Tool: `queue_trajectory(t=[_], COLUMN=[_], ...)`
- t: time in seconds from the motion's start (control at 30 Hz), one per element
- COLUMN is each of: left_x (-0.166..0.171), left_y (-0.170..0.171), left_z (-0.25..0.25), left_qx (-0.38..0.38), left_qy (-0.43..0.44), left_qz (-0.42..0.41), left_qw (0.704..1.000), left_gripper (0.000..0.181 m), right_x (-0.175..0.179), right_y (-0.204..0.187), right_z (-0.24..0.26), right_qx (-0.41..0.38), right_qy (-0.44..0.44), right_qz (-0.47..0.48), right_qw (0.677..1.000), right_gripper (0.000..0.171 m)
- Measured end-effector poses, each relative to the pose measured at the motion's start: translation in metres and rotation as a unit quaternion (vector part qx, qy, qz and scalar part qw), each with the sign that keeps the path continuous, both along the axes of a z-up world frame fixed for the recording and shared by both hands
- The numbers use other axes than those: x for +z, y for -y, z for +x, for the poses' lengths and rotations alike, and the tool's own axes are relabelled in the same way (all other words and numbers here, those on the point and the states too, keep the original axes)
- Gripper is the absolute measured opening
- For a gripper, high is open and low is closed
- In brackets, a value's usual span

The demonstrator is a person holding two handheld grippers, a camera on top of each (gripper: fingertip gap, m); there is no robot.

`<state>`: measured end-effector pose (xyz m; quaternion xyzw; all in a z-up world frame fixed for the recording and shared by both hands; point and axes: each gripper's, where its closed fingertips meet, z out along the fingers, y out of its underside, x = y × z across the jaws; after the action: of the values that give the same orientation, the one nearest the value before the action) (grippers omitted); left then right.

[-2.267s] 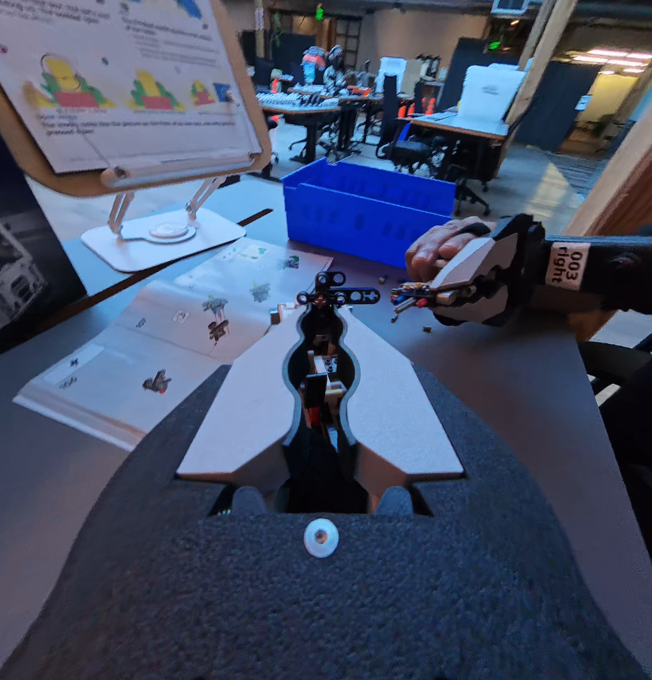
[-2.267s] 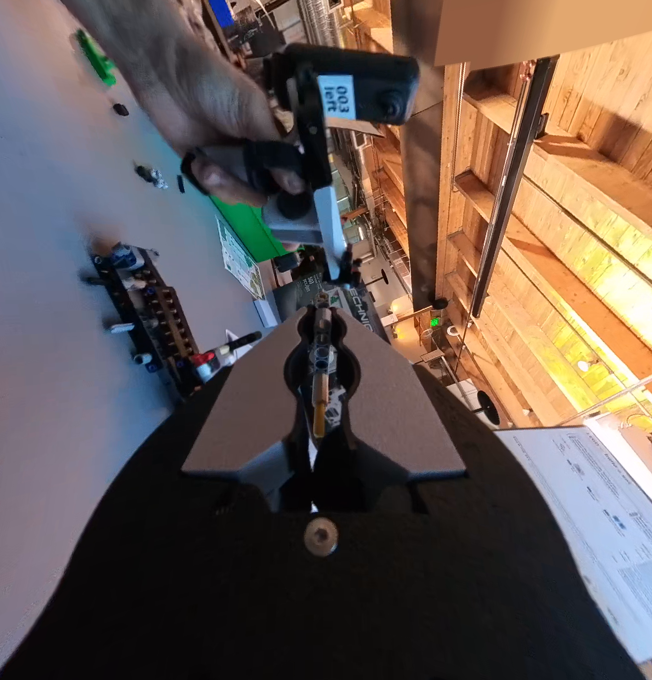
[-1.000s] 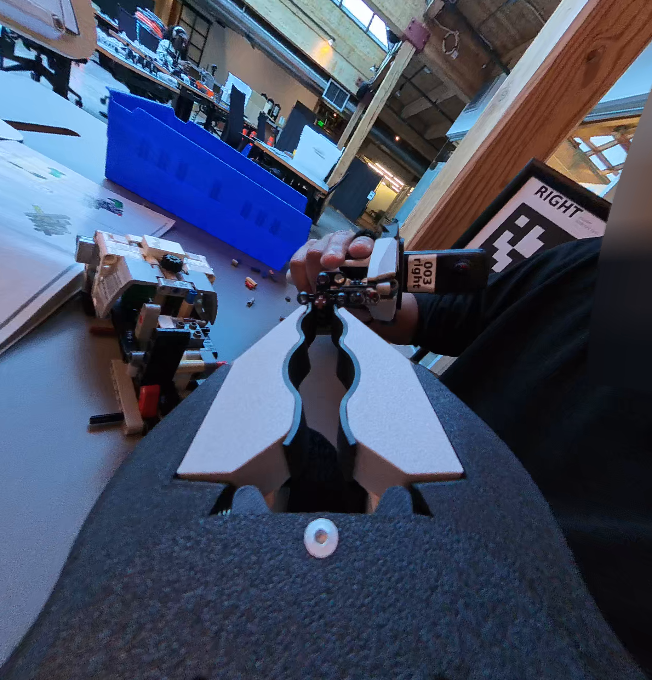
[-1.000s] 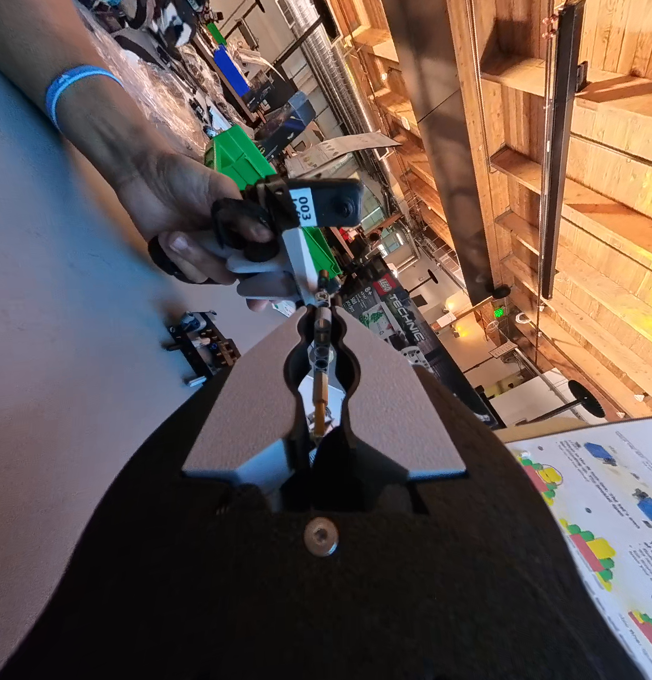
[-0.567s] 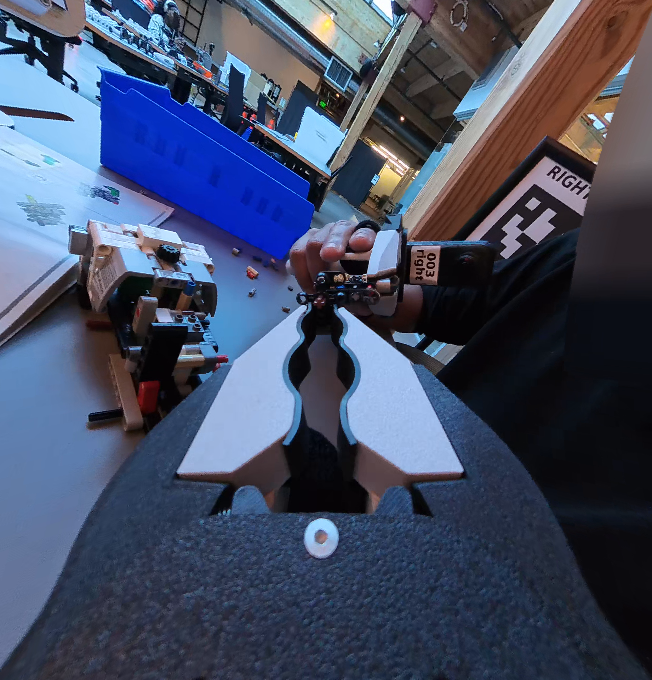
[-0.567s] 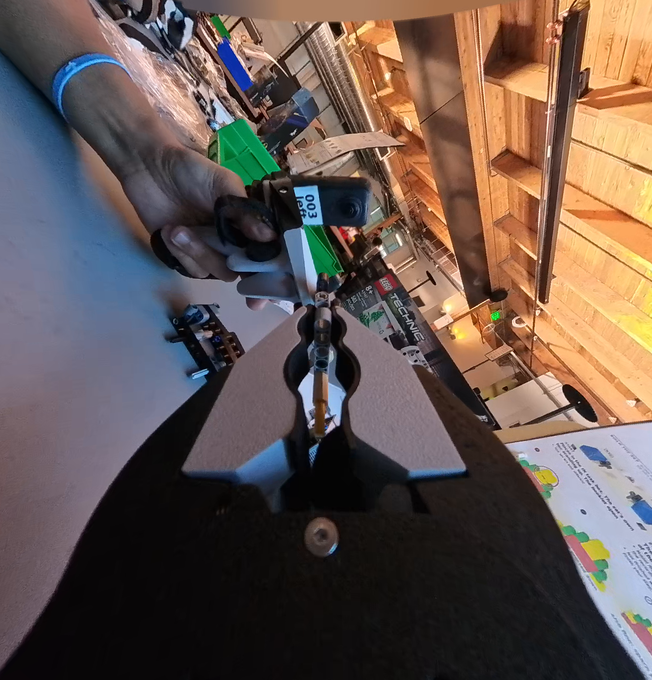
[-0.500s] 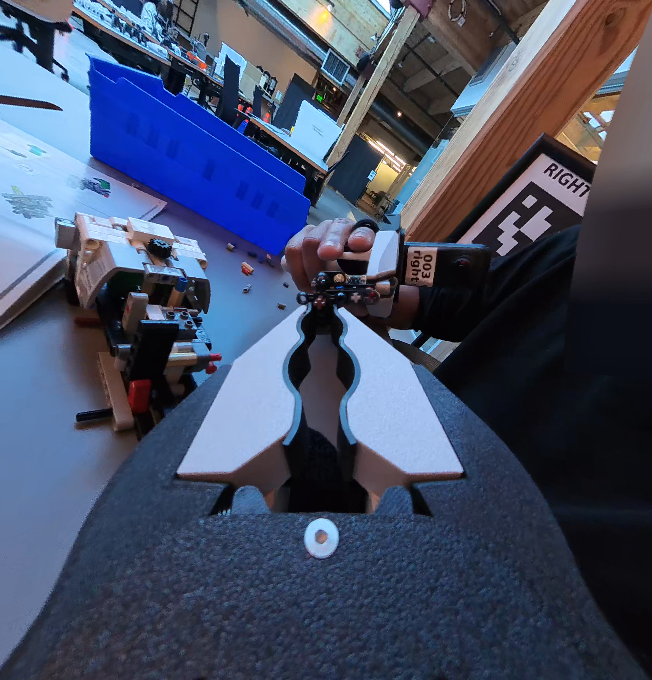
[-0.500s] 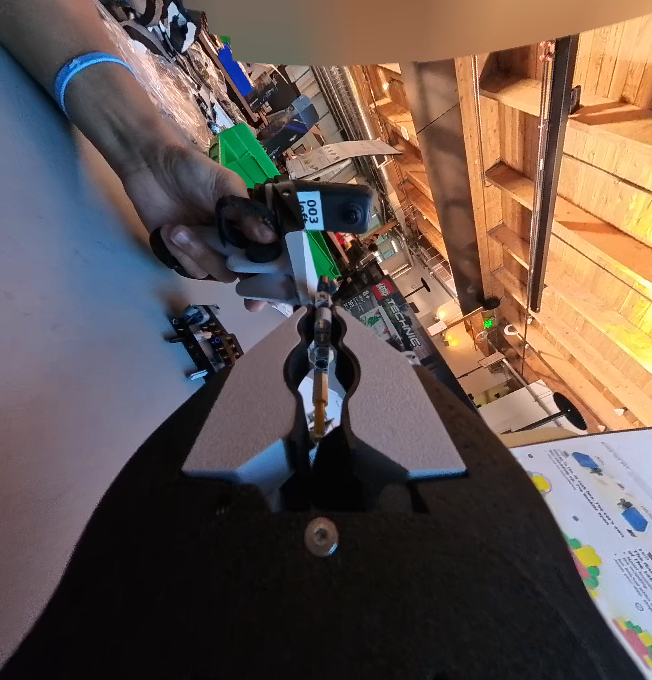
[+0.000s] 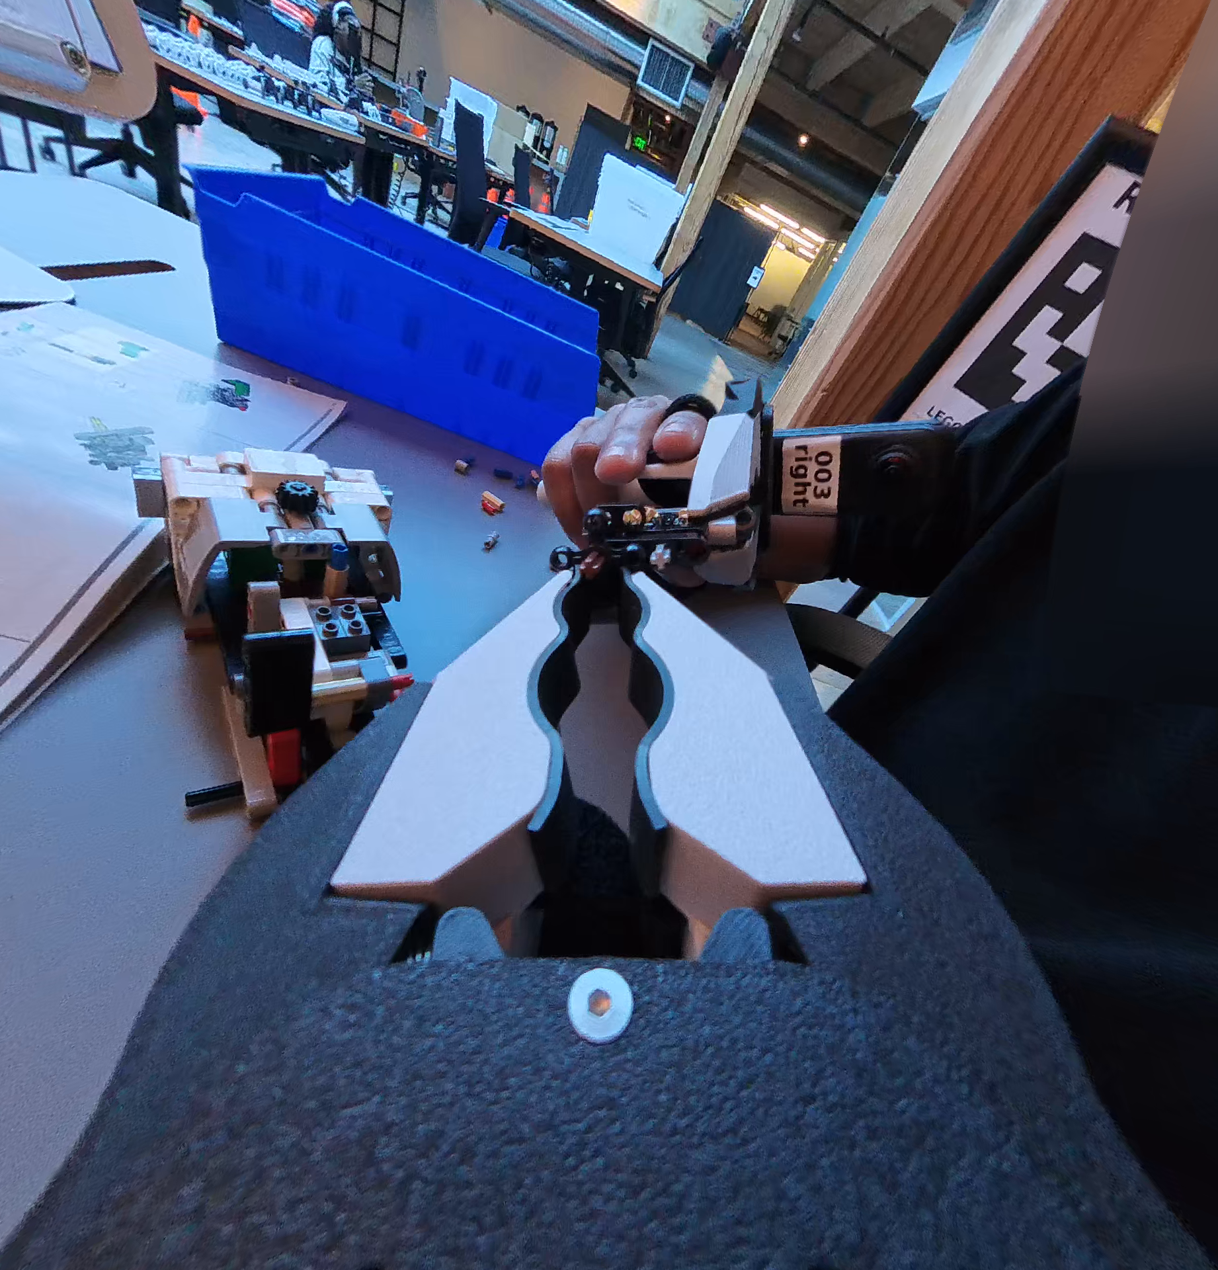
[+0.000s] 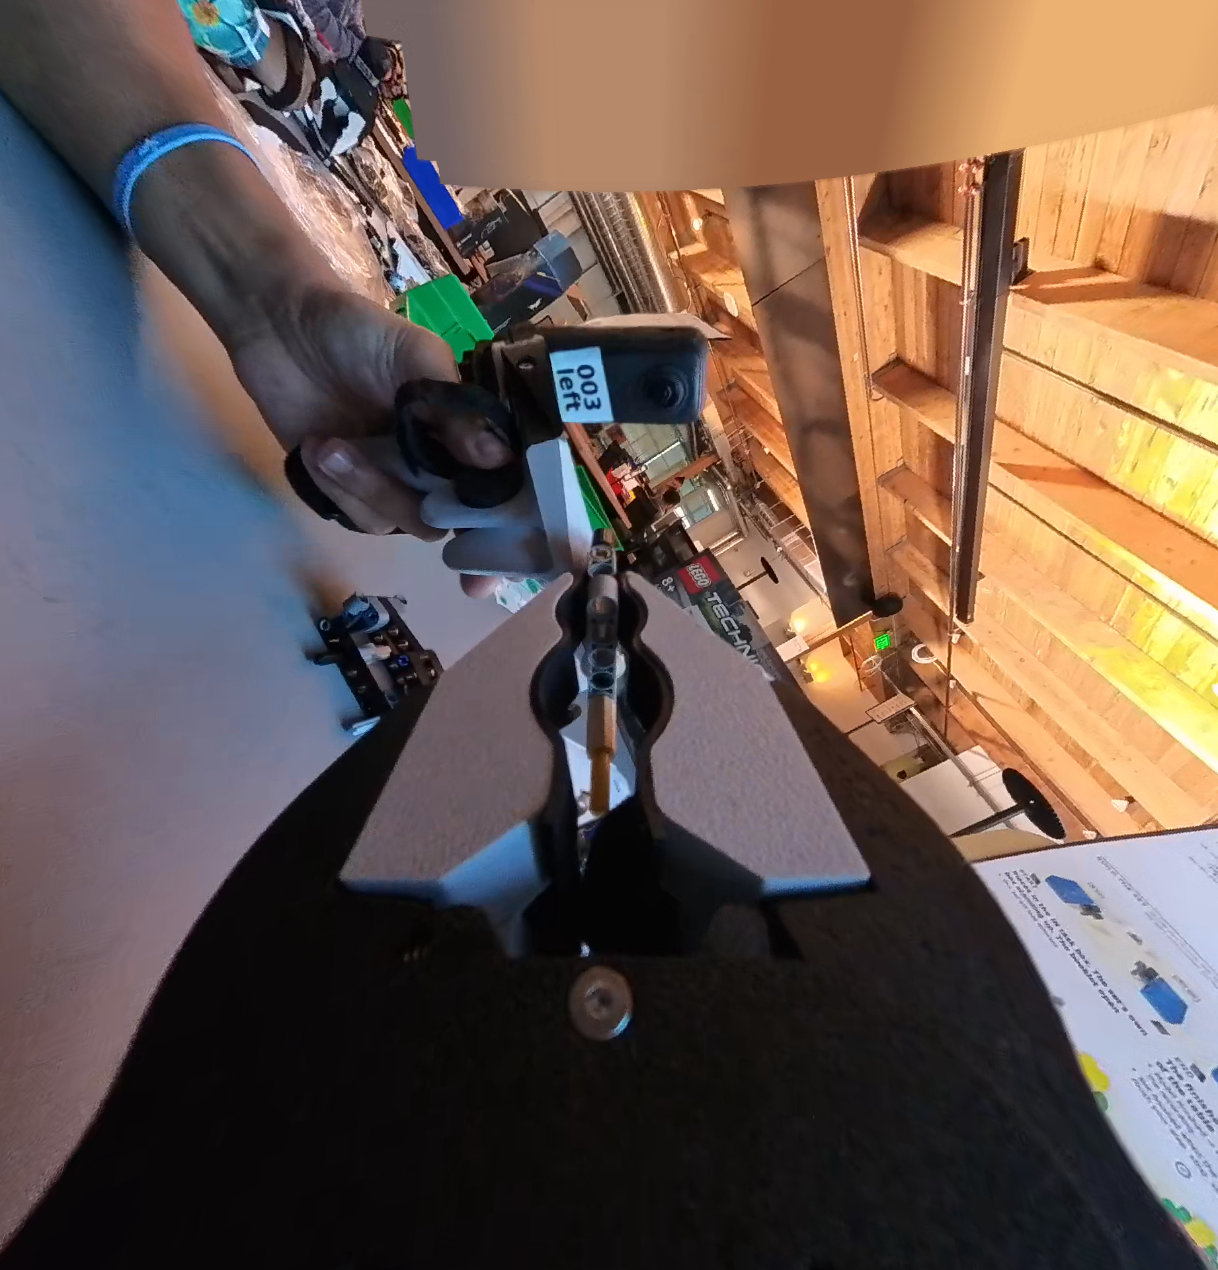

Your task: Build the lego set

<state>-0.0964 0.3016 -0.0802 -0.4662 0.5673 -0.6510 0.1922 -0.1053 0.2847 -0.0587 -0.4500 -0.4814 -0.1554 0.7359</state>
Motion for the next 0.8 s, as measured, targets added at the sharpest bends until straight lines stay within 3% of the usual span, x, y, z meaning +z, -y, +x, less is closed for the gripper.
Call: queue_trajectory(t=[0.27, 0.53, 0.8], left_x=[-0.0058, -0.0021, -0.0037], left_y=[0.0023, -0.0008, -0.0022], left_z=[0.0015, 0.0021, 0.0018], left_qx=[-0.002, 0.006, 0.009], left_qy=[-0.014, -0.011, -0.014], left_qz=[-0.003, -0.011, -0.011], left_qw=[1.0, 1.0, 1.0], left_gripper=[0.006, 0.006, 0.007], right_x=[-0.0043, -0.002, -0.003], right_y=[0.0014, -0.0024, -0.0051], right_z=[0.0011, 0.006, 0.0088], right_qx=[0.011, 0.036, 0.038], right_qy=[0.003, -0.064, -0.078], right_qz=[-0.007, -0.057, -0.065], right_qw=[1.0, 0.996, 0.994], right_gripper=[0.006, 0.006, 0.006])
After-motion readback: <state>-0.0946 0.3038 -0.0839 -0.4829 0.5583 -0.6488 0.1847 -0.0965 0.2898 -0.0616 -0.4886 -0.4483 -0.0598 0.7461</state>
